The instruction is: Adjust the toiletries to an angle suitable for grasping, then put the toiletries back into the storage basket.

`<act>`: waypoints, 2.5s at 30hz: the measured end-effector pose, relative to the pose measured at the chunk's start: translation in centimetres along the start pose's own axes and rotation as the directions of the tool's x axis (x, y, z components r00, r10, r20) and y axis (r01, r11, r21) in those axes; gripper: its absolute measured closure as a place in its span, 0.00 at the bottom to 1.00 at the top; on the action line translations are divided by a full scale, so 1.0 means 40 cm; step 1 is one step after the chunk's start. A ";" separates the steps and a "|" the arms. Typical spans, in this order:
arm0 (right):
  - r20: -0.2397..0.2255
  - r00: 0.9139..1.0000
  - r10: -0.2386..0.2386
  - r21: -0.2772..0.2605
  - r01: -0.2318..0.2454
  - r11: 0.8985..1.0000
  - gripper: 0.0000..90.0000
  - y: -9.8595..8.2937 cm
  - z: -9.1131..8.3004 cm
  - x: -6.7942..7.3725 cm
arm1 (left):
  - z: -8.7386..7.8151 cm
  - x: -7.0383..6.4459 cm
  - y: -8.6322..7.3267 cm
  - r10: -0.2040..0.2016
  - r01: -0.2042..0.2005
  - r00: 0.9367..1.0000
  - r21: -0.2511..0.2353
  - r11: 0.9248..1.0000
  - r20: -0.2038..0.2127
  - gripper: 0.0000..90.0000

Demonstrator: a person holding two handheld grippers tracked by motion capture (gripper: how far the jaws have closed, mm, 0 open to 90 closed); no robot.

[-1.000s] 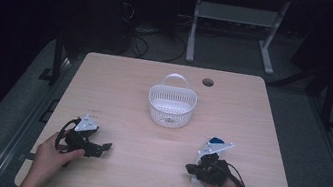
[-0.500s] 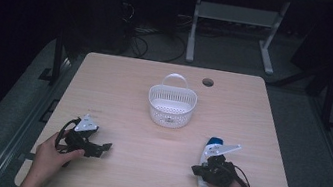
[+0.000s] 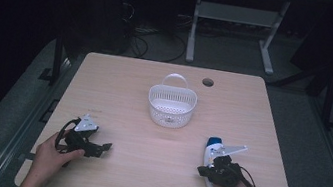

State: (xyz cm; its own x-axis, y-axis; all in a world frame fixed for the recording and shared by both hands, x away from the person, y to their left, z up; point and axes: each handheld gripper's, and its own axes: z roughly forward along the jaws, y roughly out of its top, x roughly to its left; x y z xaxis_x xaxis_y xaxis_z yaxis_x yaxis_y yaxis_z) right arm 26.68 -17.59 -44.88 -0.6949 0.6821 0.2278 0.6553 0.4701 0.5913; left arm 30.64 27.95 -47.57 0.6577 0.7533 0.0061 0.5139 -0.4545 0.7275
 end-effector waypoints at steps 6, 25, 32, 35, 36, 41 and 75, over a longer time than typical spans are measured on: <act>0.013 1.000 0.006 -0.001 -0.006 1.000 1.00 -0.007 -0.010 -0.012 | 0.000 0.000 0.000 0.000 0.000 1.000 0.000 1.000 0.000 0.15; 0.058 0.997 0.059 0.002 -0.059 0.998 1.00 -0.030 -0.043 -0.054 | 0.000 0.000 0.000 0.000 0.000 1.000 0.000 1.000 0.000 0.15; 0.074 0.994 0.086 -0.004 -0.086 0.996 1.00 -0.040 -0.058 -0.075 | 0.000 0.000 0.000 0.000 0.000 1.000 0.000 1.000 0.000 0.15; 0.084 0.992 0.093 -0.006 -0.093 0.996 1.00 -0.045 -0.065 -0.086 | 0.000 0.000 0.000 0.000 0.000 1.000 0.000 1.000 0.000 0.15; 0.084 0.992 0.093 -0.006 -0.093 0.996 1.00 -0.045 -0.065 -0.086 | 0.000 0.000 0.000 0.000 0.000 1.000 0.000 1.000 0.000 0.15; 0.086 0.991 0.106 -0.012 -0.106 0.994 0.99 -0.051 -0.074 -0.095 | 0.000 0.000 0.000 0.000 0.000 1.000 0.000 1.000 0.000 0.15; 0.102 0.991 0.092 -0.123 -0.079 0.989 0.29 -0.022 -0.119 -0.102 | 0.001 0.002 0.001 0.003 -0.003 1.000 0.000 1.000 0.005 0.15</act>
State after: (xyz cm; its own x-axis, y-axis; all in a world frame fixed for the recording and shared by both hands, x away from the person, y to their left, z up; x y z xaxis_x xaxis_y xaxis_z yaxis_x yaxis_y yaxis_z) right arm 27.56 -23.46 -42.65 -0.5981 0.7758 0.2009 0.6668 0.3427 0.6618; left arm 30.74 27.98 -47.57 0.6618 0.7496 0.0051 0.5119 -0.4569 0.7275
